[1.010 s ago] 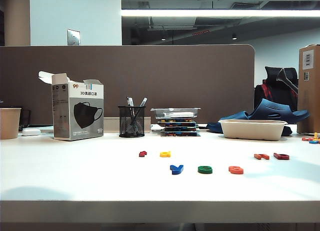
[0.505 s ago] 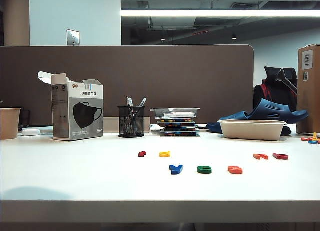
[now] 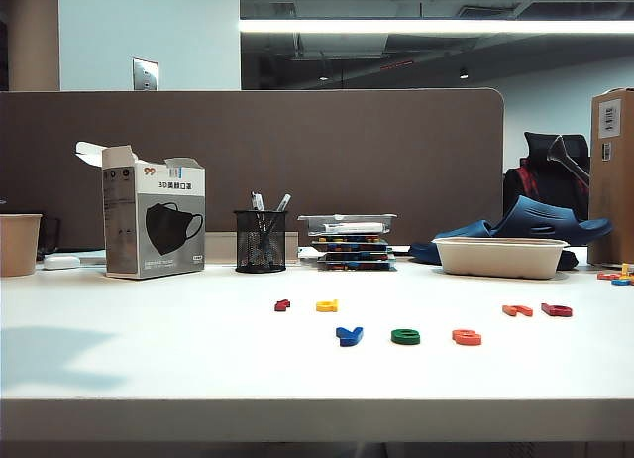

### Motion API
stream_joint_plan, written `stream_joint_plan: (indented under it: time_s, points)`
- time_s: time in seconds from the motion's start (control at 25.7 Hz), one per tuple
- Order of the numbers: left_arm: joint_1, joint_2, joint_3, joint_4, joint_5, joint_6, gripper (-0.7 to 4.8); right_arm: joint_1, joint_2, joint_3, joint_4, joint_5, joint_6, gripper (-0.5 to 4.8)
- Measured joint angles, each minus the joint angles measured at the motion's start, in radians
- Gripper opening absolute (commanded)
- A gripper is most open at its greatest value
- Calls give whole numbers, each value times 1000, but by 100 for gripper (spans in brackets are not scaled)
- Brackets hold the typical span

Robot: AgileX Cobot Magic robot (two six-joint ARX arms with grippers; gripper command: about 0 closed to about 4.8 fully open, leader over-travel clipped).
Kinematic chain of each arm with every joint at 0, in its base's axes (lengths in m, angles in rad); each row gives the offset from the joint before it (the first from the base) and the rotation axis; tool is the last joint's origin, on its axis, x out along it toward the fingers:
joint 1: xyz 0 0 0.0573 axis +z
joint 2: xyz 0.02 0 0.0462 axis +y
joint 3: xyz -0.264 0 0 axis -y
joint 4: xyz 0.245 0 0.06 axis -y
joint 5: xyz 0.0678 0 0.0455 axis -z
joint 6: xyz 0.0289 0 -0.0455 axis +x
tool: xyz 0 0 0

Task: Select the appropriate letters from the row of letter magnets placed on the table to arrange into the word "yes".

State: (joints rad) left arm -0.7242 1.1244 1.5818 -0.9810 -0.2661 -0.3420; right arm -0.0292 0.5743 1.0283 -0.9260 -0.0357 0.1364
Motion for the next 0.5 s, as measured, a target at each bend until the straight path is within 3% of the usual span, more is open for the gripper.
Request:
stream_joint_plan:
  time_s: [0.12, 0.39, 0.5]
  points:
    - [98, -9, 0, 1, -6, 93, -6, 0, -20, -7, 31, 17, 0, -6]
    - [441, -52, 6, 31, 14, 239, -6, 0, -110, -140, 129, 5, 47, -6]
    - [669, -85, 6, 20, 137, 269, -6, 0, -161, -189, 152, -11, 74, -6]
